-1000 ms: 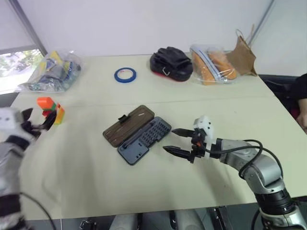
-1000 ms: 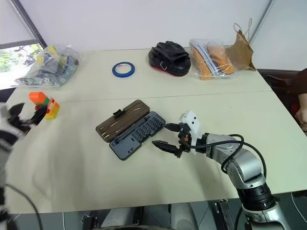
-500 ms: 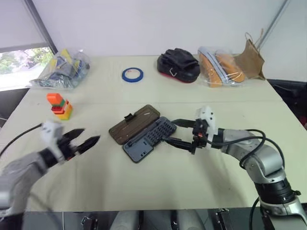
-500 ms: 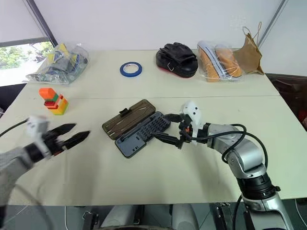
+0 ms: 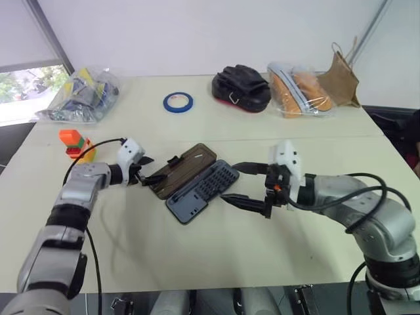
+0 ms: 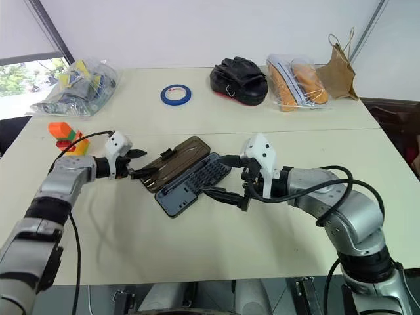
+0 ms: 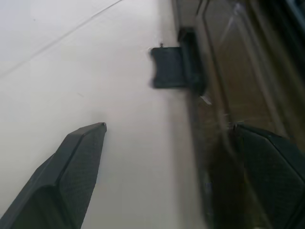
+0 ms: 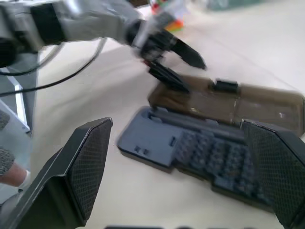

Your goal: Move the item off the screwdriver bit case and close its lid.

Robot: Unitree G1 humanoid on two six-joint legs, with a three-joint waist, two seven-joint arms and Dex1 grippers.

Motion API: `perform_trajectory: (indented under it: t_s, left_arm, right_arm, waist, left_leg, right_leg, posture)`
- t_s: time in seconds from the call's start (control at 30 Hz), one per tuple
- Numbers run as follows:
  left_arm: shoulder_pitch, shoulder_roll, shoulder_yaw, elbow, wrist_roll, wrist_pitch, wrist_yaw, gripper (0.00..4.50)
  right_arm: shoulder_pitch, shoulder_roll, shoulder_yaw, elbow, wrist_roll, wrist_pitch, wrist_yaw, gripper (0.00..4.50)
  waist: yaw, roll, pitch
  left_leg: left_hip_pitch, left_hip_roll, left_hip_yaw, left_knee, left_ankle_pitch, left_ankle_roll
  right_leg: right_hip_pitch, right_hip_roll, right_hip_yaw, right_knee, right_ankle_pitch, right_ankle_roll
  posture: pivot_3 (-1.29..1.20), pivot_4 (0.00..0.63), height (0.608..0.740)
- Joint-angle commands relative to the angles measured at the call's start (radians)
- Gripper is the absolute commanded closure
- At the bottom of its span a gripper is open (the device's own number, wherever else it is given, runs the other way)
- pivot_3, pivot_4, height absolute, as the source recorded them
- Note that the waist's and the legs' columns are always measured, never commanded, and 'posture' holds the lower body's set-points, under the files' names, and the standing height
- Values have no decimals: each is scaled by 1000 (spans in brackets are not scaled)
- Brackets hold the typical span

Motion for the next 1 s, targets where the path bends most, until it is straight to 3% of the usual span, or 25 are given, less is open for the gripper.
perform_trajectory:
  t_s: [0.03,0.27,0.57,0.77,1.0]
  left_arm:
    - [-48,-10,-8,142,53,-44,-38,828]
    - [-106,-25,-23,245,102,-118,-116,4459]
    - [-188,-72,-36,315,159,-283,-133,4459]
    - [-303,-165,-124,405,283,-620,-194,4459]
    - [-396,-286,-95,493,295,-673,-170,4459]
  right_arm:
    - [4,-15,-42,-62,54,32,-41,0]
    - [56,-25,-56,-87,77,33,-80,0]
    - [113,-61,-53,-34,28,-31,-46,0]
    - [210,-132,-52,41,-61,-137,29,0]
    - [319,-159,-82,62,-112,-182,40,0]
  waist:
    - [1,0,0]
    - [7,0,0]
    - [11,0,-1]
    - [36,-1,-1]
    - [35,-1,-1]
  left_leg:
    - [0,0,0,0,0,0]
    - [0,0,0,1,0,0]
    - [1,0,0,2,0,0]
    - [-3,-2,0,4,-1,2]
    - [-12,-2,1,6,-2,4]
  right_leg:
    - [0,0,0,0,0,0]
    - [0,0,0,1,0,0]
    - [2,0,0,1,0,1]
    - [1,0,-1,-1,1,2]
    - [-6,0,0,-2,1,3]
  posture:
    - [0,150,740]
    - [0,150,740]
    - [0,150,740]
    - [0,150,740]
    - [0,150,740]
